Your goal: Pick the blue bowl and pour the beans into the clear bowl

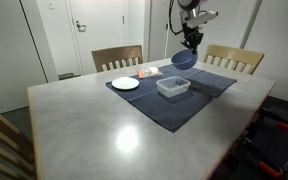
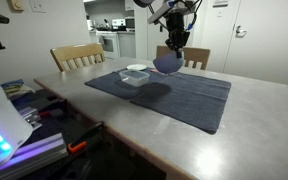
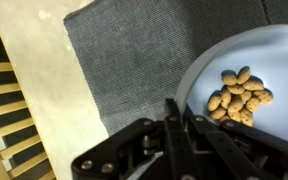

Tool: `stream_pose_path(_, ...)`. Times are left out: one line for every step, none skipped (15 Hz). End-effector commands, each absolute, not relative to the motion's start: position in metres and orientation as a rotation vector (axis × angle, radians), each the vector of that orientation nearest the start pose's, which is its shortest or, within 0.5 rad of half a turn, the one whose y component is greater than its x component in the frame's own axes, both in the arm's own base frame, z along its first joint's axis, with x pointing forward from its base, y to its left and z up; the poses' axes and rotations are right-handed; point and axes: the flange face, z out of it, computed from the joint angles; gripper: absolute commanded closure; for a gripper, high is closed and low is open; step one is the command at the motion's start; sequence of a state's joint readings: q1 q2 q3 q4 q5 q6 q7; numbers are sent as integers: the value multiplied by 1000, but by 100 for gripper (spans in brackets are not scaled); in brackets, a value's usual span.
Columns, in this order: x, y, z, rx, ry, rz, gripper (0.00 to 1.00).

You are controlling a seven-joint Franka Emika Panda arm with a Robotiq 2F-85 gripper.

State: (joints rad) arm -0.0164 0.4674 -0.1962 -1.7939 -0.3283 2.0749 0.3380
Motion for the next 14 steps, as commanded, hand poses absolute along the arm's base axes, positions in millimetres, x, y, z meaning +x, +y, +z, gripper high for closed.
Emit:
stream_pose_path(595,-144,309,-3460,721,337,99)
stream_pose_path(590,-146,314,-3454,751,366,99)
stream_pose_path(586,-147,322,-3453,779,390,99)
stream_pose_path(582,-147,327,-3450,797,414,99)
stream_pose_path(579,-148,334,-3440,813,439,99)
stream_pose_path(577,-148,338,-3434,826,460,99)
stream_pose_path(575,-148,344,-3426,827,494,99)
stream_pose_path(573,-147,348,-3424,831,521,99)
stream_pose_path(571,-145,352,-3422,834,548,99)
stream_pose_path(570,-143,355,-3420,835,572,99)
stream_pose_path(569,-141,356,-3418,836,586,99)
stream_pose_path(569,-139,358,-3414,832,588,99)
stream_pose_path(570,-136,357,-3408,826,594,99)
stream_pose_path(571,-134,355,-3406,820,600,99)
